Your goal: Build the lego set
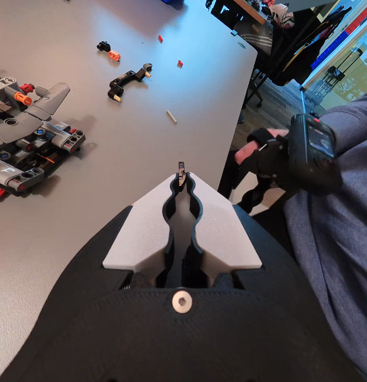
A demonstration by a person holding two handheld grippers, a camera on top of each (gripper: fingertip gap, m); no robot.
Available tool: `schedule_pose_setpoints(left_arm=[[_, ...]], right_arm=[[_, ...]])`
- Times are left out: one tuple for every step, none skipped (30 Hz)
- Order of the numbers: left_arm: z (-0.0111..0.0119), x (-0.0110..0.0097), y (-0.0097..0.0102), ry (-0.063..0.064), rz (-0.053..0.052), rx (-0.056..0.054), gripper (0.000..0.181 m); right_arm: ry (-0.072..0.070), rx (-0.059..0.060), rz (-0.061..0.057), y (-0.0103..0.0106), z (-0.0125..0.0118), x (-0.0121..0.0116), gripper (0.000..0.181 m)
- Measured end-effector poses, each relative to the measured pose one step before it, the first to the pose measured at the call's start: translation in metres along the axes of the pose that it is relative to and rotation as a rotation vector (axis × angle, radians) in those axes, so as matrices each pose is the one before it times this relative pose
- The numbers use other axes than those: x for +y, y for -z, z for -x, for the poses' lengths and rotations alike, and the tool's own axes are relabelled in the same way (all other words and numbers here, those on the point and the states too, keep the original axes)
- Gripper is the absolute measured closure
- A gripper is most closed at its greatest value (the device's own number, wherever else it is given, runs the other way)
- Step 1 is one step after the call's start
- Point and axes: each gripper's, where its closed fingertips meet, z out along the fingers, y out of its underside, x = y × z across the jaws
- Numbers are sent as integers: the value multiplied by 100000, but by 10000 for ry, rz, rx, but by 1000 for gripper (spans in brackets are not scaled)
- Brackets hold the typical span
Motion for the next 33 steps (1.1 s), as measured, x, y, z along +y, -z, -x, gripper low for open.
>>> schedule_pose_setpoints(left_arm=[[18,1,-5,12,2,-2,177],[4,-10,0,11,-4,1,177],[13,4,0,4,-4,-4,177],[32,-8,0,9,2,-14,177],[35,8,-18,22,7,-16,177],[30,-3,-8,17,4,-8,177],[24,3,4,17,4,-4,177],[33,8,-11,20,6,-9,177],[22,11,-13,13,11,-14,177],[28,22,-27,9,22,-9,177],[11,19,-18,9,22,-5,177],[19,19,-18,11,11,-9,177],[18,5,-10,10,6,-6,177],[8,-2,-3,2,3,-2,177],[1,6,5,-3,0,-4,177],[4,0,-9,4,5,-5,177],[8,8,-8,5,8,4,177],[-3,-7,-7,5,4,9,177],[-5,5,-1,11,1,10,177],[9,0,-5,11,2,5,177],[9,-3,-3,3,2,-4,177],[14,4,4,-4,-1,-13,177],[7,6,-4,-4,5,-8,177],[-3,5,-6,3,9,1,177],[8,4,-10,8,6,3,177],[-1,-3,6,5,-3,3,177],[-2,-7,5,-1,-10,2,177],[-3,-9,14,-5,-10,-3,177],[-4,-8,8,-13,-8,-3,177],[-2,-17,16,-24,-18,-11,177],[-13,-24,17,-28,-25,-18,177],[-19,-10,14,-28,-16,-6,177],[-39,-17,21,-33,-20,3,177]], right_arm=[[544,50,219,-198,-133,342,159],[401,-91,105,-181,129,187,159],[204,-99,118,-244,127,222,160],[90,28,140,-329,-94,260,161],[-29,28,97,-310,-174,197,162],[-167,-95,-42,-192,-103,-25,162],[-280,-140,-148,-50,-134,-161,163],[-283,-151,-103,9,-165,-107,161],[-147,-146,-60,29,-119,-98,158],[5,-97,-44,-3,-80,-125,157],[141,-74,80,-99,15,-27,153],[261,-84,227,-164,165,133,150],[331,-48,186,-135,244,81,150],[257,-5,110,-37,246,26,151],[113,34,94,-25,193,67,152],[99,148,54,-91,54,80,154],[115,257,91,-218,-96,159,155],[83,229,106,-211,-84,116,158],[94,117,21,-99,21,-57,162],[41,51,-38,-18,6,-97,167],[-66,5,-78,7,-66,-74,172],[-67,-38,-129,75,-49,-102,179],[-51,-36,-179,144,-34,-150,180],[-90,-34,-128,115,-34,-96,180],[-38,-13,-11,29,0,12,180],[60,36,27,2,-5,15,180],[48,41,-5,28,7,-14,180],[-11,11,-83,100,4,-65,180],[-48,-12,-174,229,-18,-161,180],[-77,-44,-248,373,3,-264,180],[-83,-56,-274,444,17,-294,180],[-67,-13,-225,481,-11,-230,180],[-52,15,-177,534,-17,-197,180]])
